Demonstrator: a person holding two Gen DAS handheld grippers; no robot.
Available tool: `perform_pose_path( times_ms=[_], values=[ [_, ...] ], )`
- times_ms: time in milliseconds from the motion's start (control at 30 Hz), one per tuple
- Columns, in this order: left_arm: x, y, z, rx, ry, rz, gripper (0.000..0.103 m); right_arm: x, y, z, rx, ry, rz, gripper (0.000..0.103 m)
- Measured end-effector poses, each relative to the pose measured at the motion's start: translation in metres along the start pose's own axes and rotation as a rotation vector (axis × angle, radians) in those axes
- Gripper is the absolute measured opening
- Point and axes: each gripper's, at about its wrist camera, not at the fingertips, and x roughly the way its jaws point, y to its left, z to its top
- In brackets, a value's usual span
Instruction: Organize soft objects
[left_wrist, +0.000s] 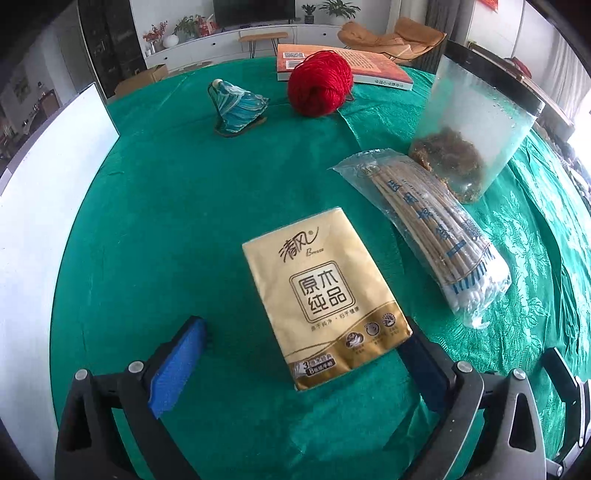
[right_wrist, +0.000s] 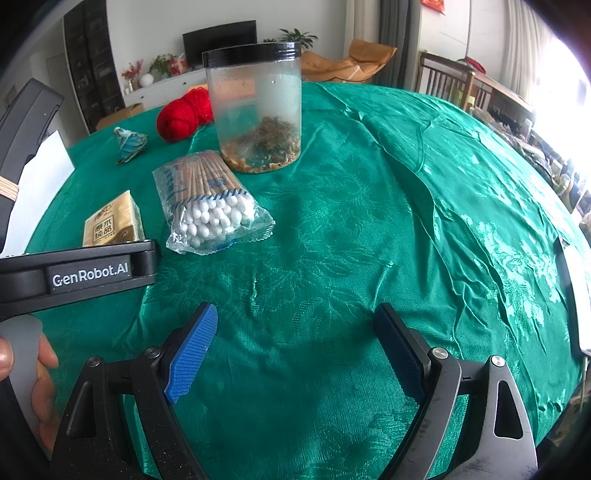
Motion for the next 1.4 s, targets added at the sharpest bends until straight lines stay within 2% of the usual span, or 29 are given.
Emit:
perform_pose_path(
  times_ms=[200, 467, 700, 1400],
  values=[
    [-0.001, 0.021, -0.008, 0.010, -0.035, -0.005, 0.103, 0.000, 0.000, 0.000, 0.000, 0.000, 0.000, 0.089],
    [-0.006, 0.021, -0.019, 0.030, -0.111, -0.014, 0.103, 0.000, 0.000, 0.000, 0.000, 0.000, 0.000, 0.089],
    [-0.005, 0.023, -0.020, 0.036, -0.140, -0.021, 0.103, 0.000, 0.000, 0.000, 0.000, 0.000, 0.000, 0.089],
    [-0.005, 0.023, -0.020, 0.037, -0.146, -0.021, 0.103, 0.000, 0.000, 0.000, -0.001, 0.000, 0.000, 0.089]
  ],
)
